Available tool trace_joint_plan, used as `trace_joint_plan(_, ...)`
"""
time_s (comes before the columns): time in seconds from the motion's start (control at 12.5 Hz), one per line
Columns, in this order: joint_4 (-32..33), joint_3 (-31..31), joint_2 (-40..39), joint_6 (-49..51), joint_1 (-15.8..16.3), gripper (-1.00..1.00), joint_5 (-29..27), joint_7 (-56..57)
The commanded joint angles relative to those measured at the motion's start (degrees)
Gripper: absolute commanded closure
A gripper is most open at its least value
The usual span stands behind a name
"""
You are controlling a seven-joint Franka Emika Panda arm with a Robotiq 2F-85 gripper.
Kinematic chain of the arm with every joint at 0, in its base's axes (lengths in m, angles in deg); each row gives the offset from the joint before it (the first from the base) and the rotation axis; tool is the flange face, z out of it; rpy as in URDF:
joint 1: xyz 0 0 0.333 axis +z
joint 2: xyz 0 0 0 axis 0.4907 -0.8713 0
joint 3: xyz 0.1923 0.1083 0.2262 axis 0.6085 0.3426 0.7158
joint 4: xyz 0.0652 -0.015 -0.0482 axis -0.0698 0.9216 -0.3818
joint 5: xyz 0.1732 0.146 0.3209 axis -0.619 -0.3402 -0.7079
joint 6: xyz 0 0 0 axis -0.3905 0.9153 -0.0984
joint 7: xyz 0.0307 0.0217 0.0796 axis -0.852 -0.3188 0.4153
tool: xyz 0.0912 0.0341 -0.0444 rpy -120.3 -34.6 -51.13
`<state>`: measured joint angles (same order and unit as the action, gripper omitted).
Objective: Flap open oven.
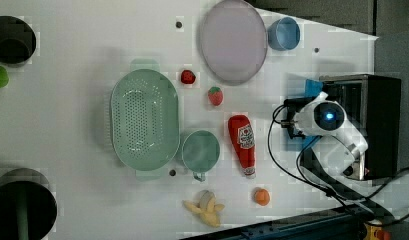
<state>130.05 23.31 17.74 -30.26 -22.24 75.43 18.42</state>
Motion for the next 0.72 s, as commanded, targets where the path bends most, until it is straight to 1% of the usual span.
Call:
trace_joint_plan(0.08,-1.2,0.4,-0.2,0.3,1.1,0.65,1.5,-7.9)
trace_joint_plan(0.24,-2.1,0.2,1.4,0.2,1.0,0.65,0.5,-8.0)
trace_joint_plan(0.32,-2.7,0.2,3.2,-0.4,0.9,0.65,-2.8,-8.6)
trace_joint_plan(0.56,-4.2,-0.1,12.1,0.8,0.3,0.65,-23.0,-10.3)
trace_joint_plan(0.72,-6.0,-0.6,18.6,3.2,0.3,0.65,-34.9,-10.3)
